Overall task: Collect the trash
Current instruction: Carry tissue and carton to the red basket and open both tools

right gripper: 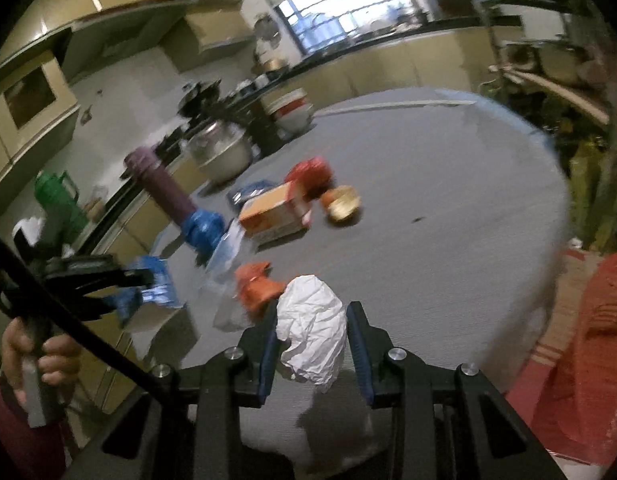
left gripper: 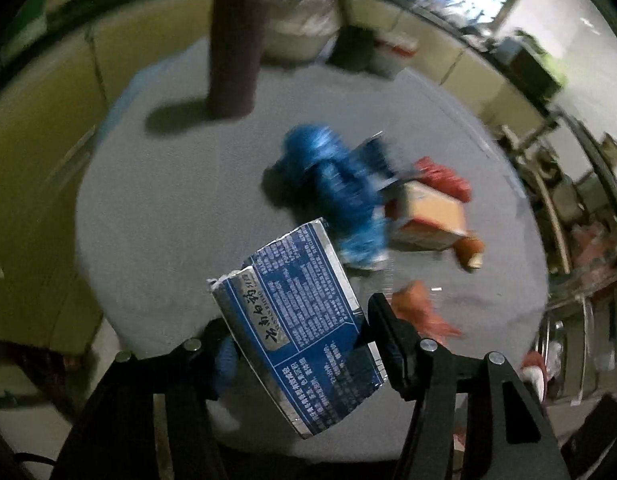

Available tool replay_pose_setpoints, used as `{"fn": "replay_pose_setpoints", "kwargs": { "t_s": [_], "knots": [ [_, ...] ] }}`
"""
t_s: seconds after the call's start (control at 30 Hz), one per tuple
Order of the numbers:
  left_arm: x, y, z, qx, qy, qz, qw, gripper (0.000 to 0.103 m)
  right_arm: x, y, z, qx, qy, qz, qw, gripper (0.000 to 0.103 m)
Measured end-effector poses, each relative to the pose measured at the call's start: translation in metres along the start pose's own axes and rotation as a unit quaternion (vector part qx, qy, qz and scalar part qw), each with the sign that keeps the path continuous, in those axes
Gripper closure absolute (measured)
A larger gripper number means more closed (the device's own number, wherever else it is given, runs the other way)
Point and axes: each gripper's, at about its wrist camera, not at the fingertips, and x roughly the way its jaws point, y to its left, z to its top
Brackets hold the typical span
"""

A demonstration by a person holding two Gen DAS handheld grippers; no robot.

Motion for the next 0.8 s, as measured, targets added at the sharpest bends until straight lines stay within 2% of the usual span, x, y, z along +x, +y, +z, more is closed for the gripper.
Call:
{"fn": "replay_pose_setpoints", "kwargs": {
  "t_s": [0.07,0.17,0.3,0.43,0.57,0.67,0.8],
  "knots": [
    [-0.021,-0.016,0.000,0.031,-0.023,-0.013,0.9992,0.041,-0.015,-0.016,0.006,0.014,-0.018,-0.016,1.000,0.068],
    [-0.016,-0.069,0.004,0.090,-0.041,-0.049,0.9939,0.041,-0.039,-0.039,0.013,0.028,-0.044,-0.045,0.998,0.068],
    [-0.022,-0.142,-0.016,0.184,-0.033,-0.110,0.9762,0.041,-0.078,-0.083,0.018,0.062,-0.076,-0.087,0.991,0.068],
    [-0.007,-0.218,-0.042,0.263,0.015,-0.171,0.9494,0.041,-0.119,-0.135,0.010,0.113,-0.100,-0.128,0.980,0.068],
    [0.011,-0.293,-0.073,0.331,0.057,-0.202,0.9199,0.041,-0.152,-0.182,-0.005,0.169,-0.116,-0.148,0.968,0.068],
    [0.023,-0.348,-0.101,0.369,0.092,-0.224,0.8972,0.040,-0.171,-0.215,-0.017,0.219,-0.124,-0.140,0.958,0.068],
    [0.049,-0.399,-0.146,0.415,0.124,-0.227,0.8725,0.037,-0.177,-0.243,-0.028,0.262,-0.120,-0.120,0.950,0.066]
  ]
}}
